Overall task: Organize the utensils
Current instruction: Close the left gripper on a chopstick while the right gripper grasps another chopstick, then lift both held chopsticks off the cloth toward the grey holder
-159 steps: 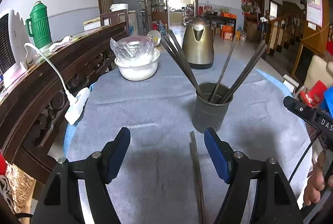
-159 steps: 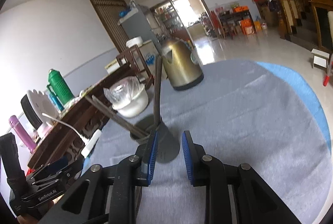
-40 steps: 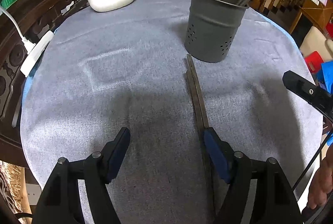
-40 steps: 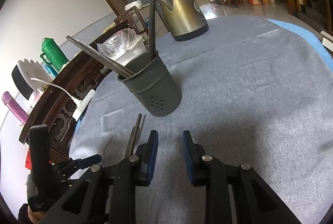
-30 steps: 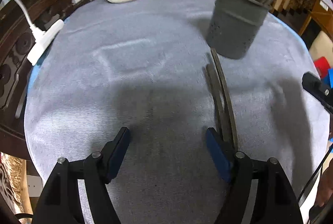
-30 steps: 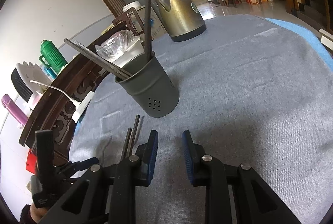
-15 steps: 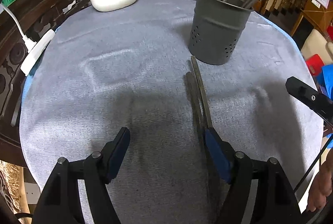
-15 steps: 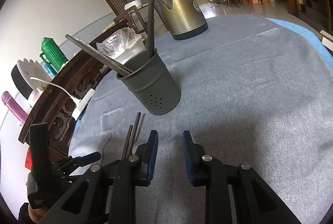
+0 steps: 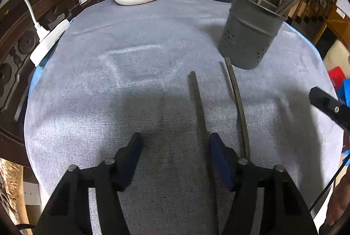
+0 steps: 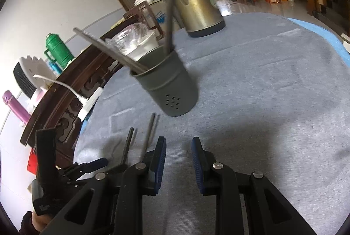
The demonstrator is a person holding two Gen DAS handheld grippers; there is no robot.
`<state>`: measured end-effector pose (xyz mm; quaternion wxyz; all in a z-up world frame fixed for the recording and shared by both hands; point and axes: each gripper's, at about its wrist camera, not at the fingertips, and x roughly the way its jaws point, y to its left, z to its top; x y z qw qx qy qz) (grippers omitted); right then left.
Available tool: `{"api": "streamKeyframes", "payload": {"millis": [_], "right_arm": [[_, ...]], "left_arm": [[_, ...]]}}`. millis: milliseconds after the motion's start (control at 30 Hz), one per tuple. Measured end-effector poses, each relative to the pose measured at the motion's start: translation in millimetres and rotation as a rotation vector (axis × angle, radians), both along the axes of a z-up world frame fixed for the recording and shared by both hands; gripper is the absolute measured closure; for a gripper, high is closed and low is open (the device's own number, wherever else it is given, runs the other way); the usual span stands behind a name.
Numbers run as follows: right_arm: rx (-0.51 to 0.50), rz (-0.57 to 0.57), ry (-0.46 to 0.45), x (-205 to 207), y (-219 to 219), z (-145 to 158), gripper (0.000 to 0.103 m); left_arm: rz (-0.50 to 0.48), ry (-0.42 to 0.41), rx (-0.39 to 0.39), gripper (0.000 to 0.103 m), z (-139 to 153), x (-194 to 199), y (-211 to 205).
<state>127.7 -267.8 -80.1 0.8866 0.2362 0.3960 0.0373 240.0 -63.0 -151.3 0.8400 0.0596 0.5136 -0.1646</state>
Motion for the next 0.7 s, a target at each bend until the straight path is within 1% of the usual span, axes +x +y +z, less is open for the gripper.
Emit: {"api": "streamKeyframes", "payload": {"millis": [100,233,300,400,567,600,700], "right_arm": [[0.008,0.047,0.031,13.4,12.8,-0.4,0.076],[0.019,0.112,0.108,37.3,33.6,-5.5,0.076],[0.028,0.140,0.126,46.6,43.0,-7.8,0.076],[0.001,0.158,0.163,61.0,56.1,-13.8,0.076],[-0.052,0.151,0.253,85.1,70.8,-25.8,0.076],[-0.053,0.143,0.277,91.0,73.0,-30.1,0.077],[-0.078,0.121,0.334,101.7,77.1,-39.8,0.078]], "left_arm": [[0.000,0.004,-0.029,0.060,3.2,-0.8,6.1],[0.005,0.025,-0.061,0.061,7.3,2.9,16.5],[0.023,0.033,-0.081,0.061,11.0,6.4,25.1],[0.043,0.039,-0.102,0.061,15.3,10.5,38.4],[0.078,0.032,-0.116,0.061,23.6,10.4,59.2],[0.084,0.033,-0.119,0.061,29.1,-4.4,55.7],[0.096,0.046,-0.142,0.061,32.3,2.2,66.2]]}}
